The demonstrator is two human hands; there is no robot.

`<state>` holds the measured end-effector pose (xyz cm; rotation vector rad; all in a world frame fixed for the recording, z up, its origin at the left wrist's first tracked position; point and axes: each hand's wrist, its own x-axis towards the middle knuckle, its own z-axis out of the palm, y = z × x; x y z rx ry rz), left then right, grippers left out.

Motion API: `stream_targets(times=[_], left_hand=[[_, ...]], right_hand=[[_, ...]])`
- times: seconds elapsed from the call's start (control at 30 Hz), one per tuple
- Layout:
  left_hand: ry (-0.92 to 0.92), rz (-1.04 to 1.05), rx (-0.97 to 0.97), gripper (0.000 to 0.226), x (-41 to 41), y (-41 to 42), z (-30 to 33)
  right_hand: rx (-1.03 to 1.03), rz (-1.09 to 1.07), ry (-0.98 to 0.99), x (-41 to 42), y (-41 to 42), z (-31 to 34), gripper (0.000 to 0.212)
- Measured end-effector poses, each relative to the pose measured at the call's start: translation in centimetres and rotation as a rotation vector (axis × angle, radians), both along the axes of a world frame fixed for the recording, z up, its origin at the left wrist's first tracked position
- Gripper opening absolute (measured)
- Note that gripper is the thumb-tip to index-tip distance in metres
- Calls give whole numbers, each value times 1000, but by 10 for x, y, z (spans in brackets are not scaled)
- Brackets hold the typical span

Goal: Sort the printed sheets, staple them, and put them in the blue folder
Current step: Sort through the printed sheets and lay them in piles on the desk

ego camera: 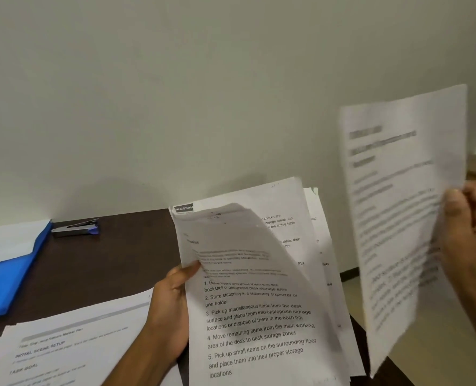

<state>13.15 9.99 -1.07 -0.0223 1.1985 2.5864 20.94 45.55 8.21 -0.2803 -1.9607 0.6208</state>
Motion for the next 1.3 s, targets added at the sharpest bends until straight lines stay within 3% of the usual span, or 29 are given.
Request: stream_targets(times=[0.1, 0.33, 0.5, 0.77, 1.0, 1.3], left_hand=[[-5, 9, -44, 31, -4, -3, -5], [2, -14, -42, 39, -6, 0, -6], [-28, 6, -2, 32, -8, 0, -9], [-36, 16, -7, 35, -11, -2, -14], [-2, 40, -36, 34, -12, -2, -14], [79, 32, -63, 32, -11, 2, -14]], right_hand=[[200, -142, -63, -9, -10, 19, 43], [226, 1, -122, -21, -44, 31, 23], [92, 216, -304, -36, -60, 8, 30], [-276, 568, -288, -57, -81, -64, 24], [-651, 750, -349, -46, -100, -85, 31], [-668, 759, -255, -47, -112, -103, 44]])
